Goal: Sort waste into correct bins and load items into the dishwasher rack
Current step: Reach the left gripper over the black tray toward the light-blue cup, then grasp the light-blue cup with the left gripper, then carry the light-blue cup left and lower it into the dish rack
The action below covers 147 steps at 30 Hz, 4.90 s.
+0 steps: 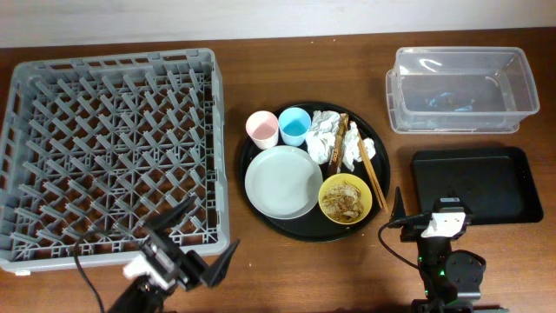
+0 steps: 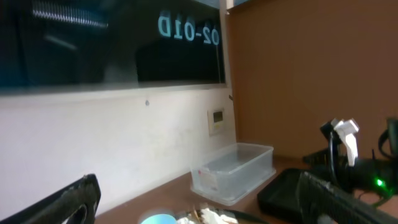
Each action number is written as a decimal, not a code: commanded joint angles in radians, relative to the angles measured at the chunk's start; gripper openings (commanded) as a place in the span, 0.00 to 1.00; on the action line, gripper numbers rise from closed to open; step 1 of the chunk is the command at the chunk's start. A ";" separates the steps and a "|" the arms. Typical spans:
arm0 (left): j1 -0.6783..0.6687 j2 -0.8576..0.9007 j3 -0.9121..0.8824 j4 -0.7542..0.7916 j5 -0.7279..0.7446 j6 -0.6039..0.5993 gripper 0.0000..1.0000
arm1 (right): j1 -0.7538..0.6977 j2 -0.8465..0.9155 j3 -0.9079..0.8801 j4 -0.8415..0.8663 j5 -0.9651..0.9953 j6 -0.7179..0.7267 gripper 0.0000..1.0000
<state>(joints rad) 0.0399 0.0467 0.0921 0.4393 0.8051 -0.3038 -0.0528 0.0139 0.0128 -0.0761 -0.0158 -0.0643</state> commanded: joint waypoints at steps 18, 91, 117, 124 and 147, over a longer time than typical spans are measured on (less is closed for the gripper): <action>-0.093 1.161 1.236 -1.255 0.214 0.342 0.99 | -0.006 -0.008 -0.007 -0.003 0.010 -0.006 0.99; -0.667 2.217 1.938 -1.326 -0.855 0.423 0.48 | -0.006 -0.008 -0.007 -0.003 0.010 -0.007 0.99; -0.690 2.282 1.938 -1.337 -0.847 0.436 0.17 | -0.007 -0.008 -0.007 -0.003 0.010 -0.007 0.99; -0.693 2.281 1.961 -1.354 -0.847 0.422 0.01 | -0.006 -0.008 -0.007 -0.003 0.010 -0.006 0.99; -0.289 2.283 2.696 -1.883 -0.404 0.027 0.01 | -0.006 -0.008 -0.007 -0.003 0.010 -0.006 0.99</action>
<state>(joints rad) -0.4213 2.3245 2.7758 -1.3956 0.1265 -0.1631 -0.0528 0.0139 0.0128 -0.0765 -0.0154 -0.0647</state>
